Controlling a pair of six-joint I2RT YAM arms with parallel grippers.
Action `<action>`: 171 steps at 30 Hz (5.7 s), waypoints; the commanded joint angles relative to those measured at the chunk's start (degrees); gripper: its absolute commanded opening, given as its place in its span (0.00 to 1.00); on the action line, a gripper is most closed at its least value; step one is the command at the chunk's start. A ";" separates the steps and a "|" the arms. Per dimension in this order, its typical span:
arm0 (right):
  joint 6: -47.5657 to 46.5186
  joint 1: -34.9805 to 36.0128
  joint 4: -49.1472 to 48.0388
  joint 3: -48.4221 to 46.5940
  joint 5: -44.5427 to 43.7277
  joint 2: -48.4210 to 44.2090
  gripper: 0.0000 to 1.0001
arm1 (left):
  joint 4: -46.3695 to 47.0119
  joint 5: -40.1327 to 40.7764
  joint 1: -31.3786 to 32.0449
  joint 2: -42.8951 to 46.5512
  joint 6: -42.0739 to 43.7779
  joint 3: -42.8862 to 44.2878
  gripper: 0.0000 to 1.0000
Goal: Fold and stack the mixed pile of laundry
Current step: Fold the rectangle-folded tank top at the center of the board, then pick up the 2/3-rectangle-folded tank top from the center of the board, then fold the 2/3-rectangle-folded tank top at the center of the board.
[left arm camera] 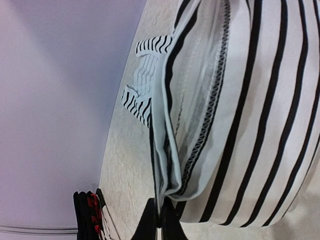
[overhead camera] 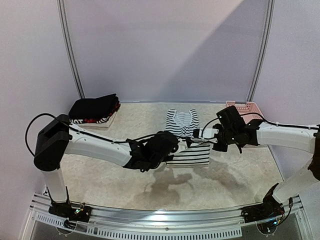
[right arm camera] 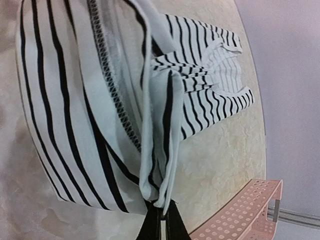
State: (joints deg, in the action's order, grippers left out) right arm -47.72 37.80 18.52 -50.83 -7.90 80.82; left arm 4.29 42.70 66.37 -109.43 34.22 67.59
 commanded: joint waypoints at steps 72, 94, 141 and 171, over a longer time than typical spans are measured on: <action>-7.43 -8.49 14.98 -10.99 25.05 20.25 0.49 | -15.67 -38.58 -8.36 -5.16 3.39 3.52 0.53; -6.94 -7.85 11.80 -10.25 21.18 24.29 0.40 | -16.15 -36.53 -8.95 -8.17 6.20 6.75 0.54; 3.69 -3.15 29.00 -11.95 24.43 -3.22 0.00 | -35.70 -31.70 -5.76 6.83 -6.63 10.53 0.00; 18.68 -13.29 13.86 -41.88 12.74 35.10 0.49 | -27.90 -25.29 -20.96 -13.34 -23.40 32.05 0.55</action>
State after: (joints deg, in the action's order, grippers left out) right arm -32.69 24.93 33.08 -97.01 3.92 123.90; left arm -31.51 17.98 45.06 -133.25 19.38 110.04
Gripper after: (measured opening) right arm 0.483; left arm 0.522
